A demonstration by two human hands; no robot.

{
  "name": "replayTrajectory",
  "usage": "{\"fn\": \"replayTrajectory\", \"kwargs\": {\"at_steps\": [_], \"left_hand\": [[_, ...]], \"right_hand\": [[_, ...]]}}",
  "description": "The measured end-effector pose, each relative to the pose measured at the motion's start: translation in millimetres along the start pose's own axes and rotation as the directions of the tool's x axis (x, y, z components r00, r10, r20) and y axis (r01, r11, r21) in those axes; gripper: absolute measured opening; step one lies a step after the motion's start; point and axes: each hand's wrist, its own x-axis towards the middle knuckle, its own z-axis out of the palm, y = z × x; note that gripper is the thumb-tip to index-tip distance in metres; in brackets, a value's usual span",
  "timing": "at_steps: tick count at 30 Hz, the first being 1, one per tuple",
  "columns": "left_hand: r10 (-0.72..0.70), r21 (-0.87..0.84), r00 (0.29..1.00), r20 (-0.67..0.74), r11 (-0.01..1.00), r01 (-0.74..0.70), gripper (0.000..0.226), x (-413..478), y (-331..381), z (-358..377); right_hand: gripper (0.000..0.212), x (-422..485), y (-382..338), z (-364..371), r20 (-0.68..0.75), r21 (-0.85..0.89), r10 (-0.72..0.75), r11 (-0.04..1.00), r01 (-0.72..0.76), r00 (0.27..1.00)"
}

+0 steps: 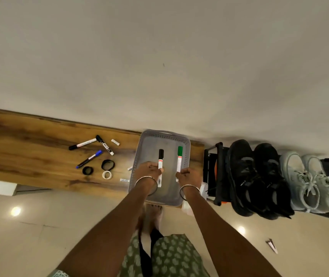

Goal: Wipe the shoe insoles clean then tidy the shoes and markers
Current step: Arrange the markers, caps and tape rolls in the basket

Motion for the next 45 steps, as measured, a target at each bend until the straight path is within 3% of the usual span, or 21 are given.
{"fn": "replayTrajectory", "kwargs": {"at_steps": [6,11,26,37,45], "left_hand": [[-0.066,0.110,0.996,0.063,0.992,0.059,0.019,70,-4,41],[-0.033,0.213,0.997,0.072,0.977,0.017,0.019,121,-16,77],[0.208,0.360,0.976,0.068,0.907,-0.218,0.031,177,-37,128],[0.277,0.336,0.957,0.091,0.896,-0.291,0.026,193,-49,147],[0.231,0.292,0.970,0.080,0.925,-0.244,0.023,182,-74,121]], "right_hand": [[0.017,49,5,23,-0.028,-0.051,0.060,0.997,-0.062,0.998],[0.022,86,15,48,-0.062,-0.104,0.054,0.993,-0.060,0.997],[0.036,146,34,103,-0.058,-0.383,-0.024,0.924,0.000,0.998],[0.024,158,44,118,-0.079,-0.409,-0.083,0.911,0.043,0.993],[0.027,139,44,114,-0.114,-0.347,-0.055,0.938,0.012,0.992]]}}
